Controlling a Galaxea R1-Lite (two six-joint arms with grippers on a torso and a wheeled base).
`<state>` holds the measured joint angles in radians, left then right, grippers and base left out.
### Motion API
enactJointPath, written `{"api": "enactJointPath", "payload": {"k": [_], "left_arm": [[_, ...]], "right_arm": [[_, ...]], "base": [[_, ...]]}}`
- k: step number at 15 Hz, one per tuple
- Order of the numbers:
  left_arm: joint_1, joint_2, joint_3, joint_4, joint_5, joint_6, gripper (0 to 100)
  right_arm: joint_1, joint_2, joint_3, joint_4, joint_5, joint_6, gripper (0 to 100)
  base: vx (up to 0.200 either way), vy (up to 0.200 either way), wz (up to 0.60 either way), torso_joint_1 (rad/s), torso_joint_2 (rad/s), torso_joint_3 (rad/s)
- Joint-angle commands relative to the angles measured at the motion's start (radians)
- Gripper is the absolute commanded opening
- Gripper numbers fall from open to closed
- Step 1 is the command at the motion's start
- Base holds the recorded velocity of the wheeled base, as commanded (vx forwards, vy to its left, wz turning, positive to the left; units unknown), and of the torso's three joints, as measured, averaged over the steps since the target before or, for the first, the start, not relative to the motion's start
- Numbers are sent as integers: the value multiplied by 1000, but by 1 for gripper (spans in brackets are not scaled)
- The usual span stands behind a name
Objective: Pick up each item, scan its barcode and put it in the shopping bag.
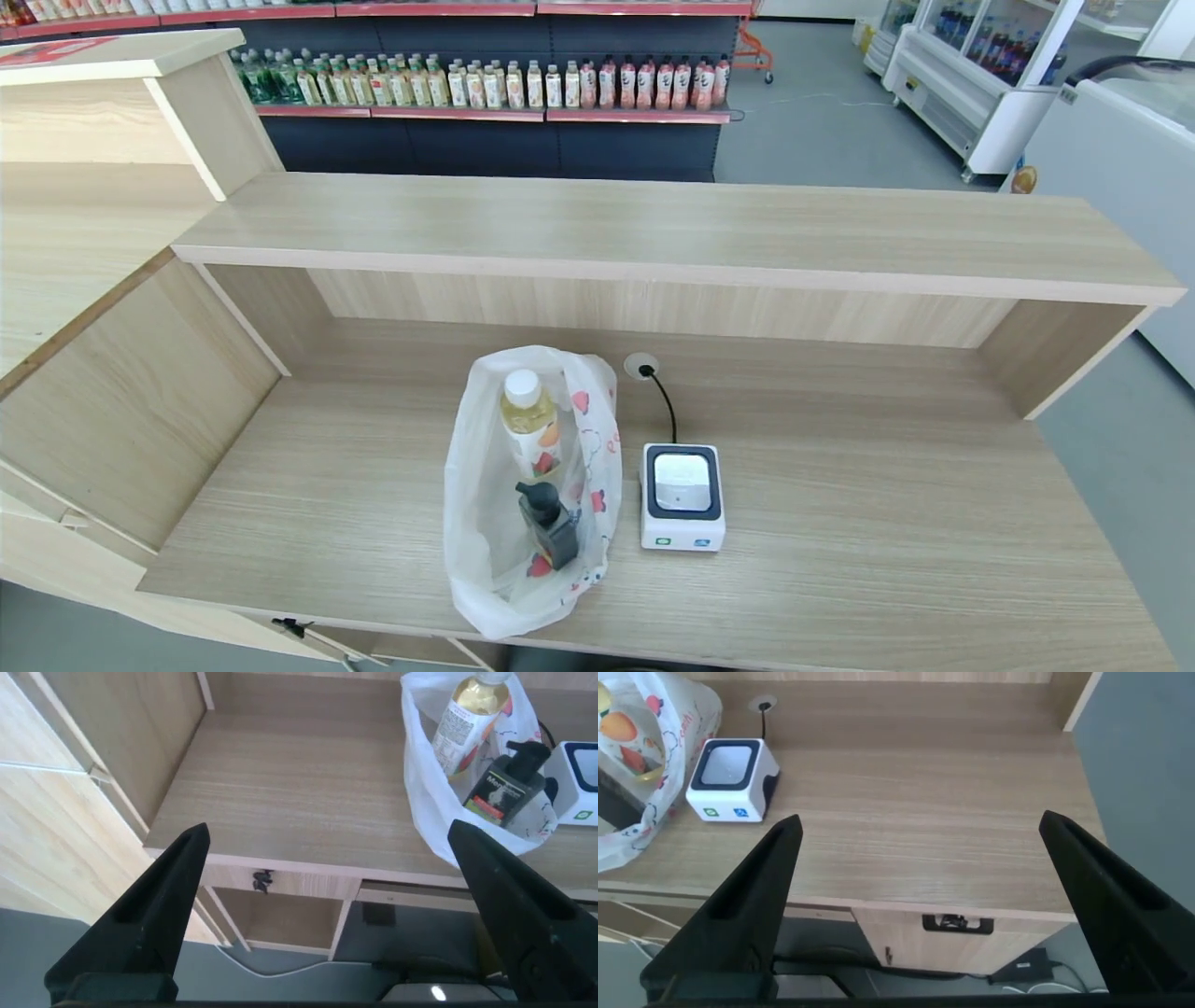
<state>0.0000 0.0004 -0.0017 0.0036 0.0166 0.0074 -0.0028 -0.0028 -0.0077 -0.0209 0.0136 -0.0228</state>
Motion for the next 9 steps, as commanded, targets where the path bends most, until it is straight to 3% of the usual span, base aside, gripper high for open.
{"api": "enactJointPath", "payload": {"k": [1, 2, 5, 7, 8, 9], "left_arm": [[0, 0, 0, -1, 0, 2, 100], [0, 1, 0, -1, 0, 2, 100], [0, 0, 0, -1, 0, 0, 100], [0, 0, 0, -1, 0, 0, 100], [0, 0, 0, -1, 0, 0, 100], [0, 0, 0, -1, 0, 0, 100]], "right_arm": [[0, 3, 0, -1, 0, 3, 100], [0, 3, 0, -1, 0, 4, 100], [0, 3, 0, 1, 3, 3, 100], [0, 3, 0, 1, 2, 7, 100], [0, 3, 0, 1, 2, 9, 0], [0, 3, 0, 1, 5, 4, 0]], "base": [[0, 0, 0, 0, 0, 0], [0, 0, 0, 0, 0, 0], [200, 0, 0, -4, 1, 10], [0, 0, 0, 0, 0, 0], [0, 0, 0, 0, 0, 0], [0, 0, 0, 0, 0, 0]]}}
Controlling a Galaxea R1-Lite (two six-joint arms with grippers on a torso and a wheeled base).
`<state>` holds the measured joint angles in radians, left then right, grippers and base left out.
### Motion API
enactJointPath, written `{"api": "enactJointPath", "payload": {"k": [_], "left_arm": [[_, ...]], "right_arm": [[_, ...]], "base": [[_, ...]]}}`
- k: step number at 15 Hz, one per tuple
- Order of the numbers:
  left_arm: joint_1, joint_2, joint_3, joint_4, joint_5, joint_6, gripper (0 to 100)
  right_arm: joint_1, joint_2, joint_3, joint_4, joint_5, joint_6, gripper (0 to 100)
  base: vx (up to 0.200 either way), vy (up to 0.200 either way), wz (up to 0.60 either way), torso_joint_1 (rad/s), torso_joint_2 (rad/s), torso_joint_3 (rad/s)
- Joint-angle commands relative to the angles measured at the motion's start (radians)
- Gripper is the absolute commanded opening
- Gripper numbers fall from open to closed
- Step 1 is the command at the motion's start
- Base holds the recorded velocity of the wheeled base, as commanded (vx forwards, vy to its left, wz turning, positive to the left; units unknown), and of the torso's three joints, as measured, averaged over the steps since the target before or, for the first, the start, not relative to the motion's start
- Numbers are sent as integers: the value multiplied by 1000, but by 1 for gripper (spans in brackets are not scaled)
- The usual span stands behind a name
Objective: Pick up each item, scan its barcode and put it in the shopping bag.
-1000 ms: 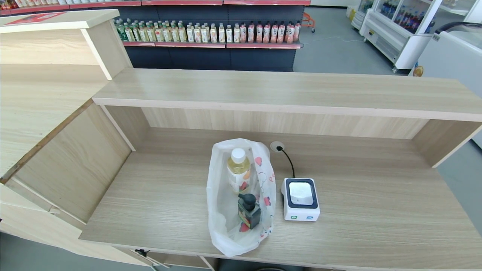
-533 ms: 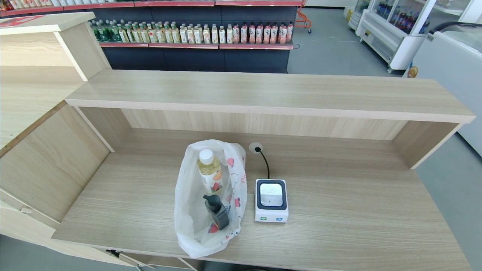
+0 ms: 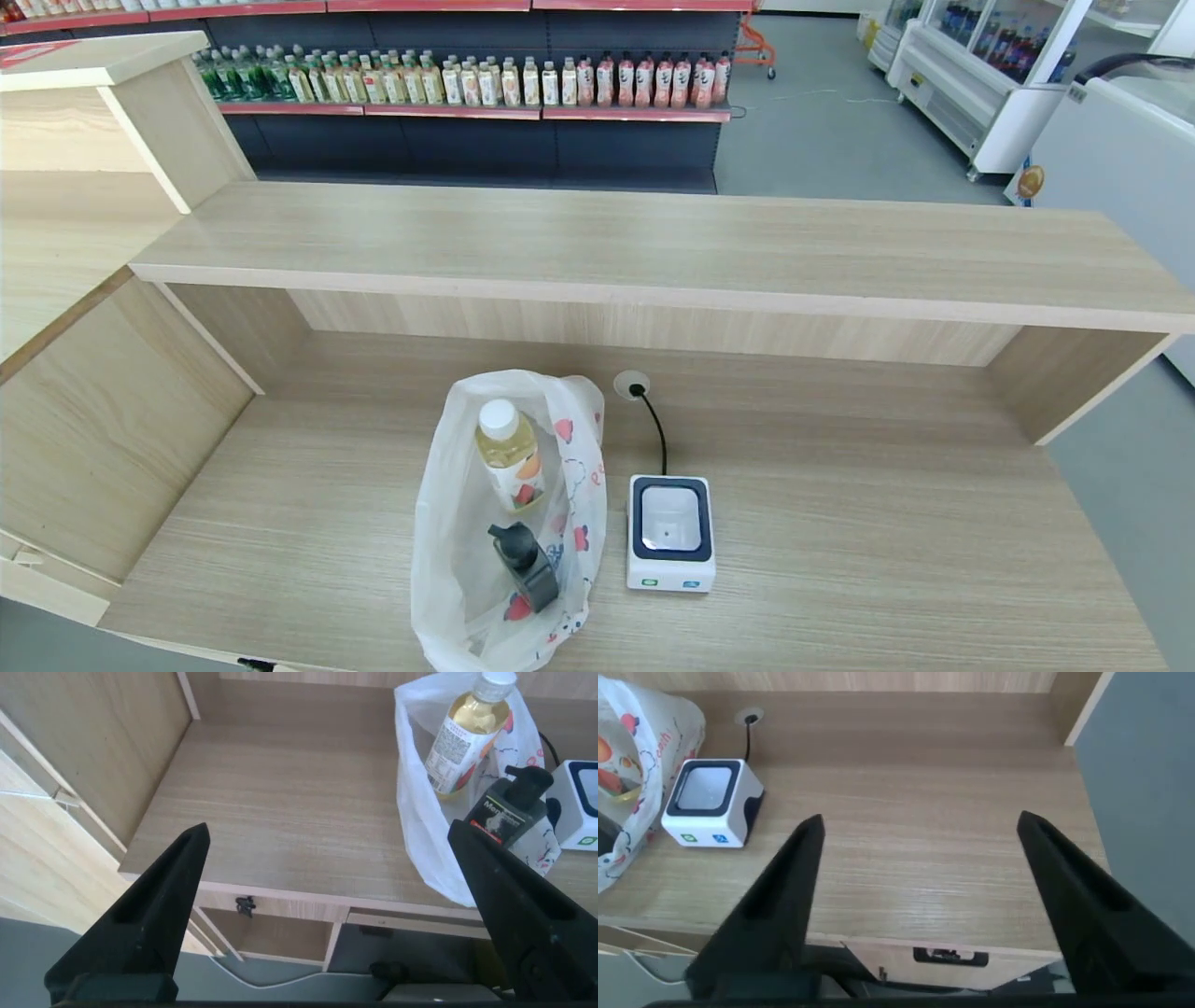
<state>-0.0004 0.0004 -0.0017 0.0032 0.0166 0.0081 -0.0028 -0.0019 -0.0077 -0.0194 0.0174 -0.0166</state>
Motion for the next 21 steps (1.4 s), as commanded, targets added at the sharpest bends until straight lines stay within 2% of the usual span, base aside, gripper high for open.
{"api": "enactJointPath", "payload": {"k": [1, 21], "left_arm": [[0, 0, 0, 0, 0, 0, 100], [0, 0, 0, 0, 0, 0, 100]], "right_arm": [[0, 2, 0, -1, 1, -2, 0], [0, 2, 0, -2, -2, 4, 0]], "base": [[0, 0, 0, 0, 0, 0], [0, 0, 0, 0, 0, 0]]}}
